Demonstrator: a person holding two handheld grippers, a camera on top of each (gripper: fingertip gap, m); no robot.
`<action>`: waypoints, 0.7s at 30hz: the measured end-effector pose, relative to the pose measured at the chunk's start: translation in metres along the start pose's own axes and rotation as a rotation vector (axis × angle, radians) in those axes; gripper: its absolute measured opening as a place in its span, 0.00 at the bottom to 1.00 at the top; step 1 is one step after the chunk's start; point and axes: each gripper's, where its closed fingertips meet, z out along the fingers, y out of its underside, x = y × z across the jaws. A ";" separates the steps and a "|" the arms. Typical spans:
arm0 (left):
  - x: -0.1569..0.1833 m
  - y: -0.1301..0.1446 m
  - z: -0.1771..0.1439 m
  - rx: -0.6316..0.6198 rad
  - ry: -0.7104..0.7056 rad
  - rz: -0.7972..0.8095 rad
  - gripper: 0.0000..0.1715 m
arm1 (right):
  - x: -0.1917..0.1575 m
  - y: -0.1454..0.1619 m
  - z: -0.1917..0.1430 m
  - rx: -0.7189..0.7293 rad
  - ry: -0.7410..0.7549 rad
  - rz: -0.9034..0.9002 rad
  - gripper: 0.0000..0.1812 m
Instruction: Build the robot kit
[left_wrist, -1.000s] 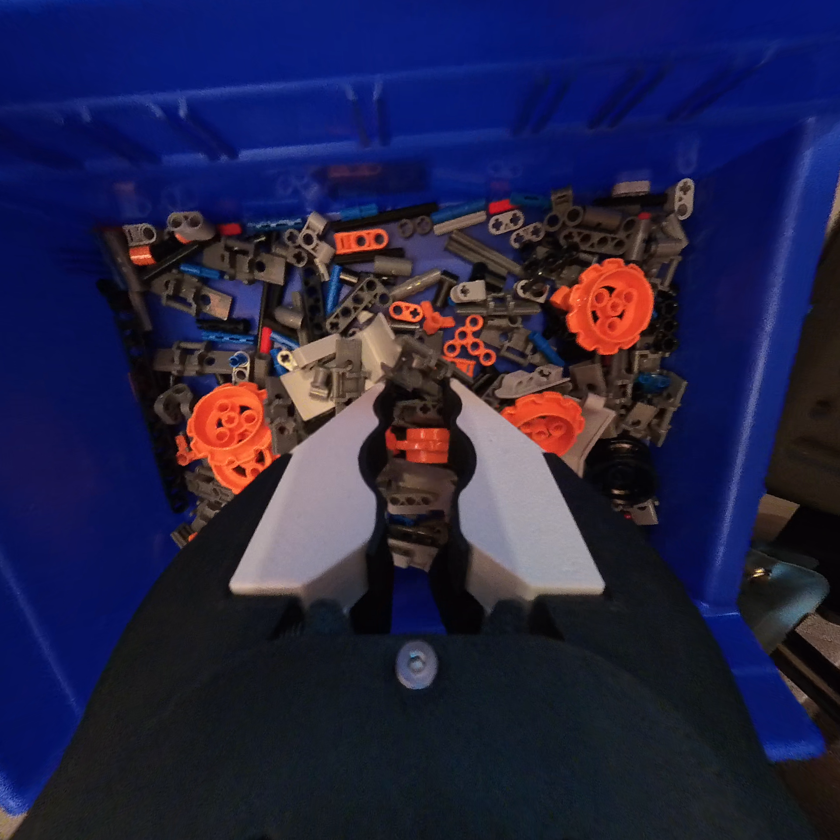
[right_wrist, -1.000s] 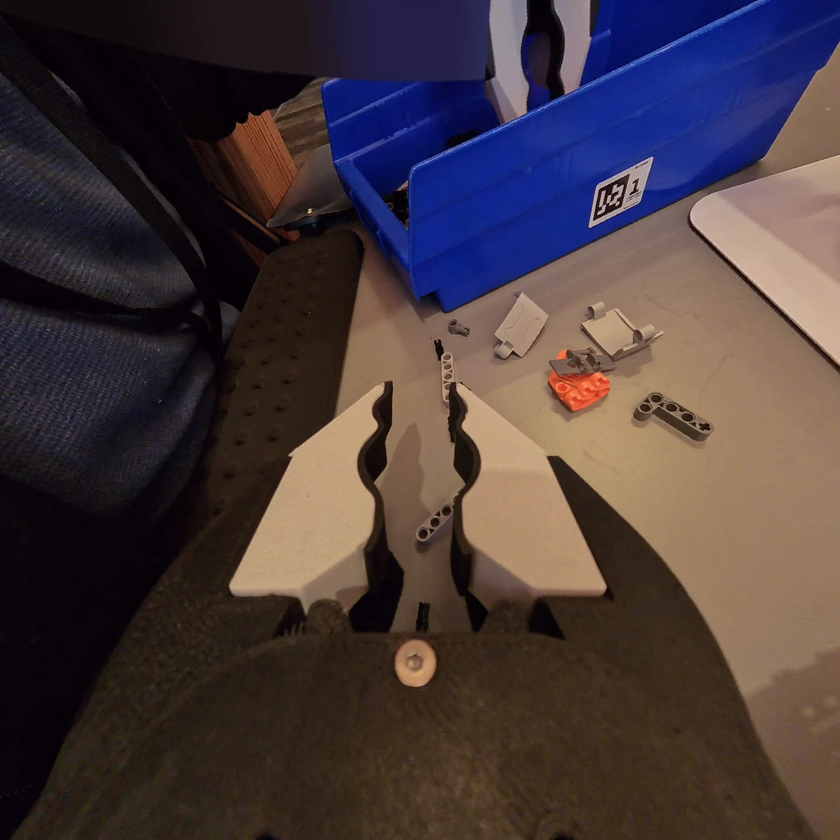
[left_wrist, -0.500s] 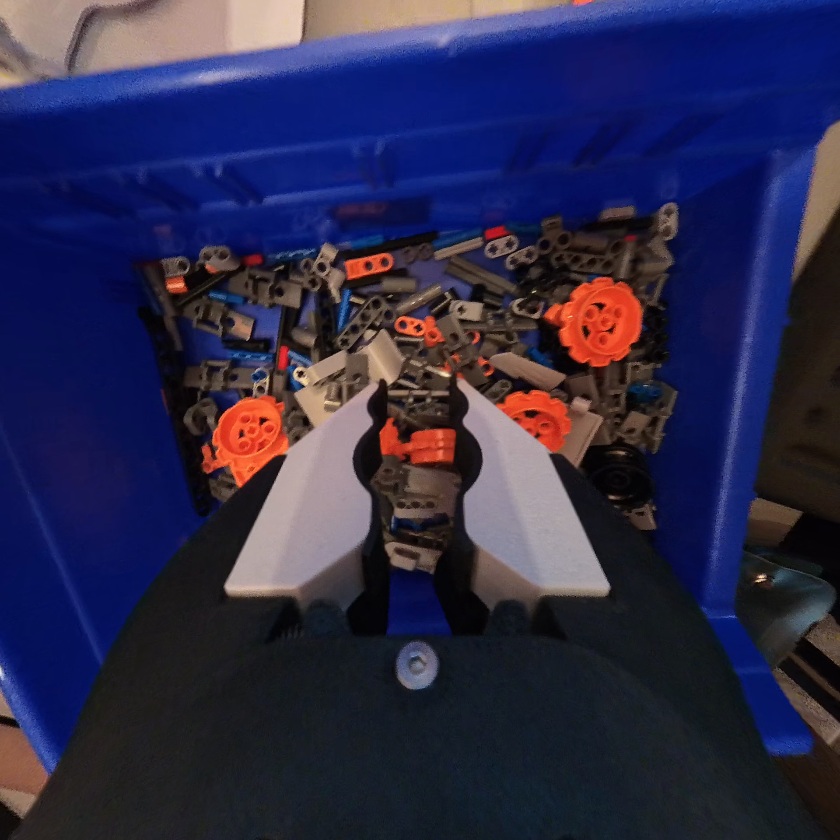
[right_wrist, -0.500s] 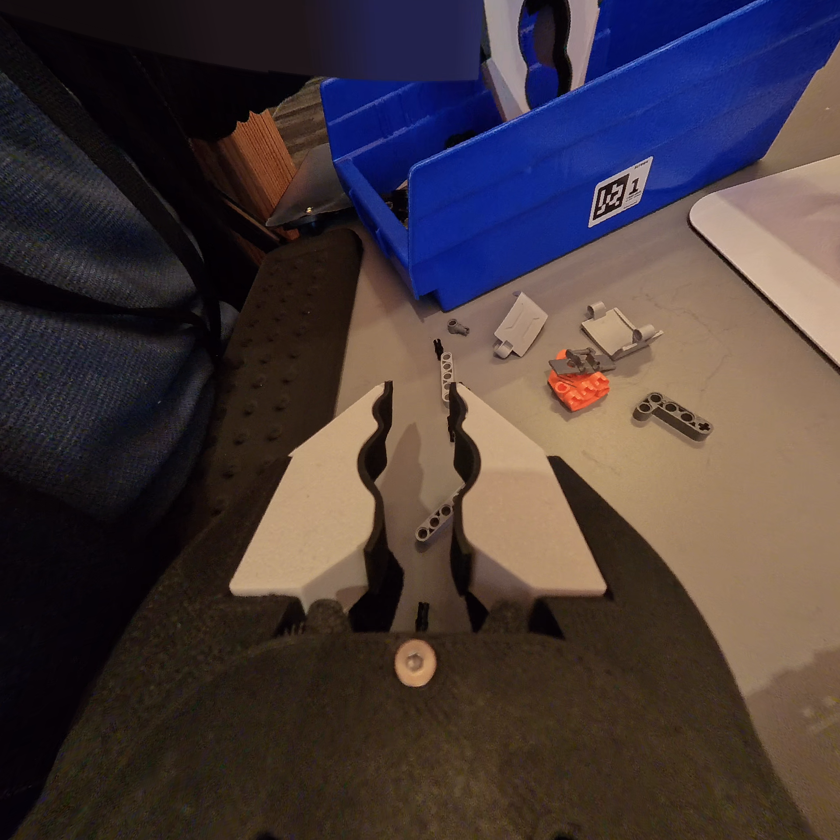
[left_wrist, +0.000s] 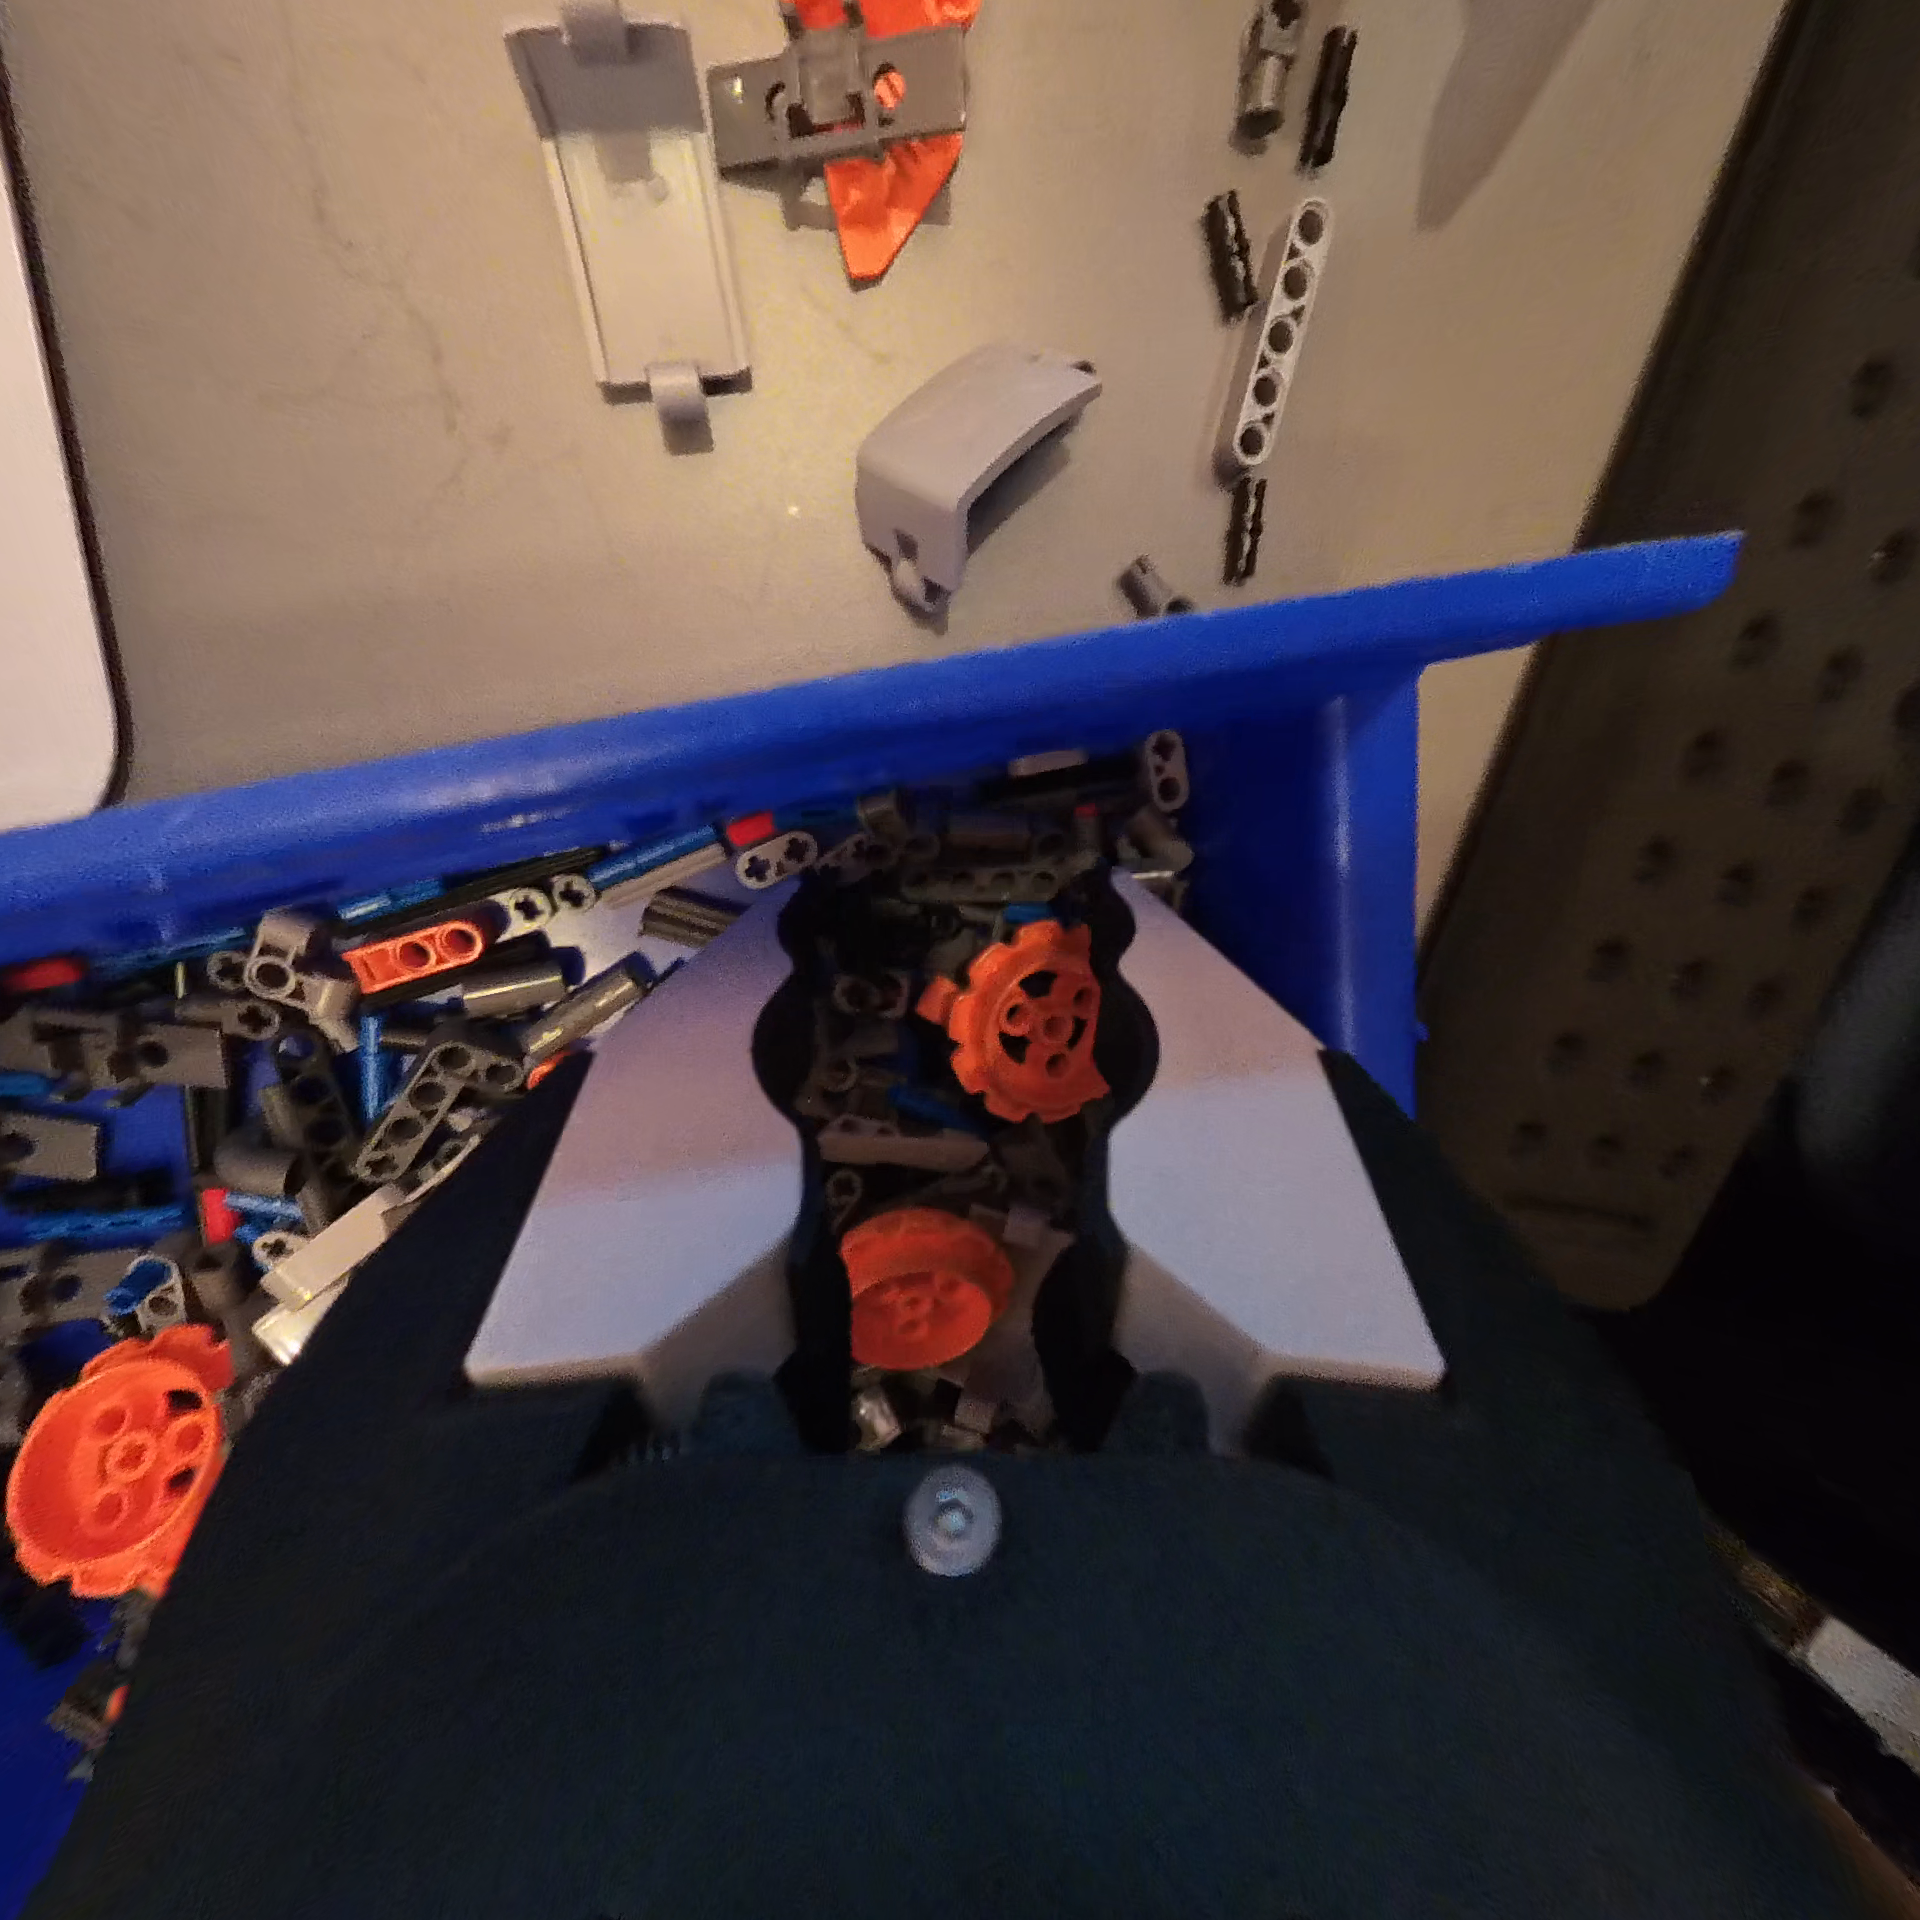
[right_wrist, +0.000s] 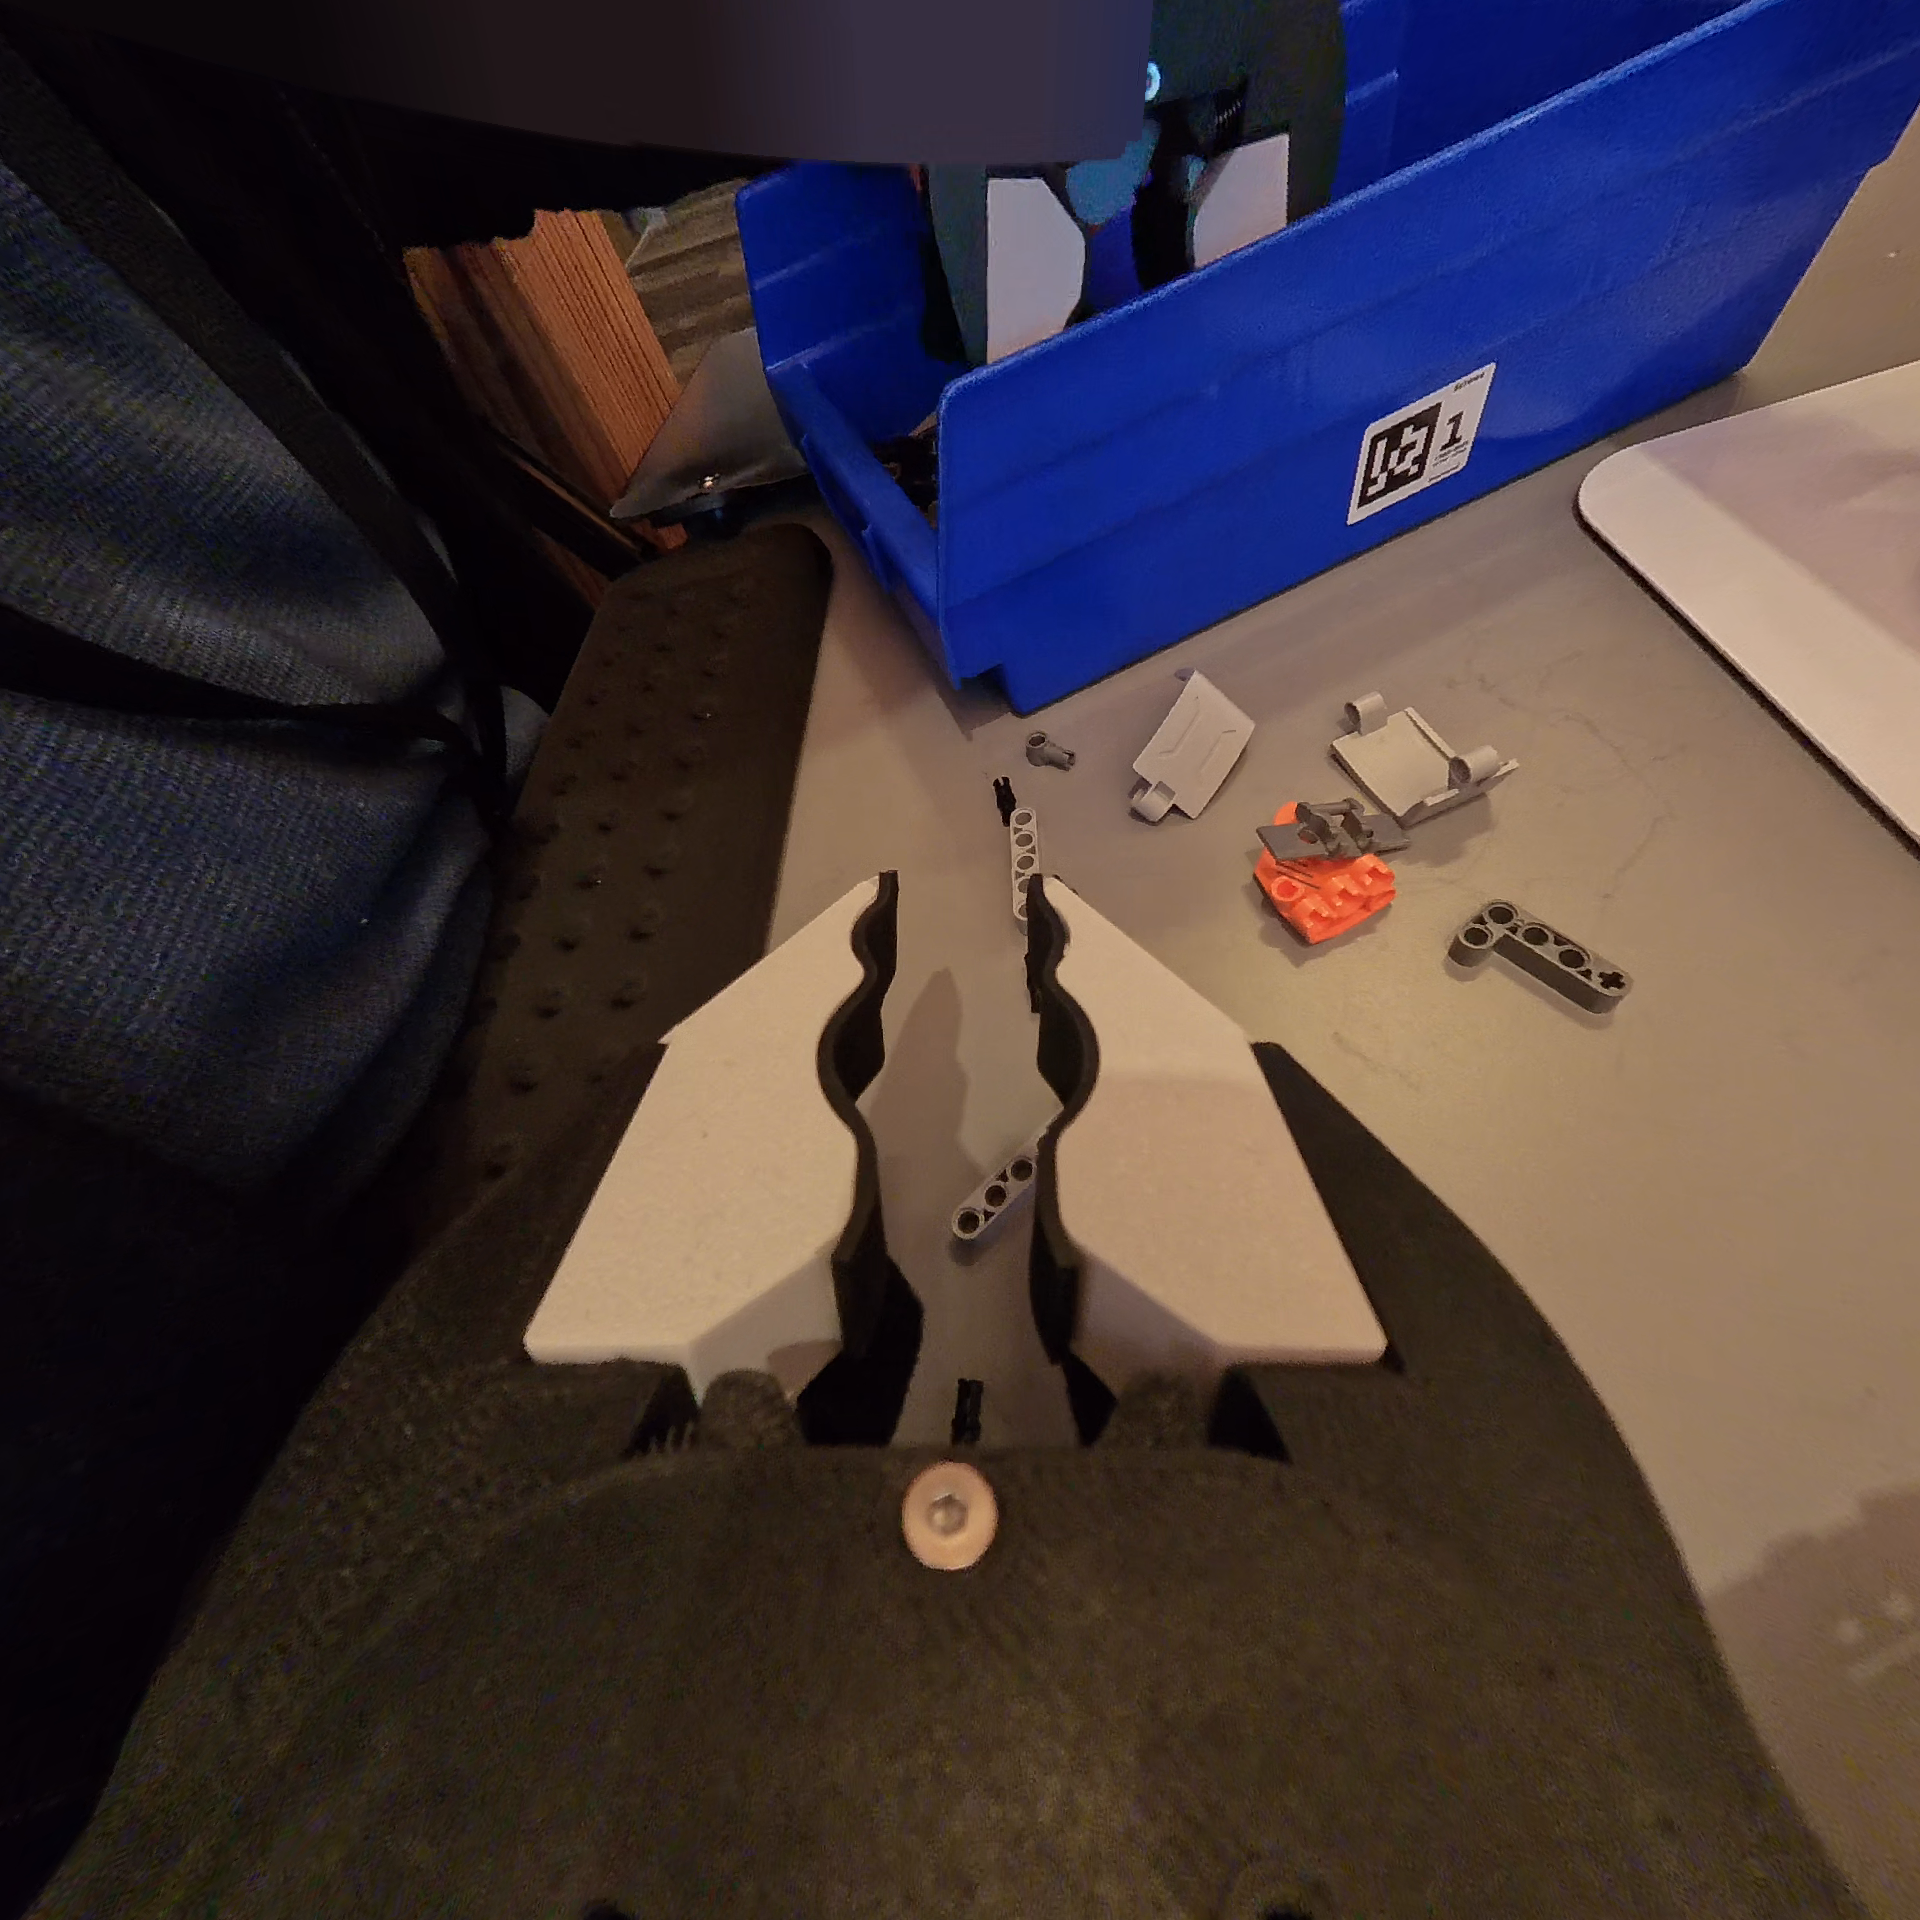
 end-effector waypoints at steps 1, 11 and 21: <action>0.001 -0.001 0.000 0.006 0.008 -0.008 0.28 | 0.000 0.000 0.000 0.001 0.000 -0.001 0.12; -0.005 0.001 -0.001 0.032 -0.026 -0.042 0.17 | 0.000 0.000 0.000 0.000 -0.001 -0.002 0.12; -0.037 0.015 -0.020 0.024 -0.148 -0.066 0.17 | 0.000 -0.001 0.000 0.002 -0.001 -0.002 0.12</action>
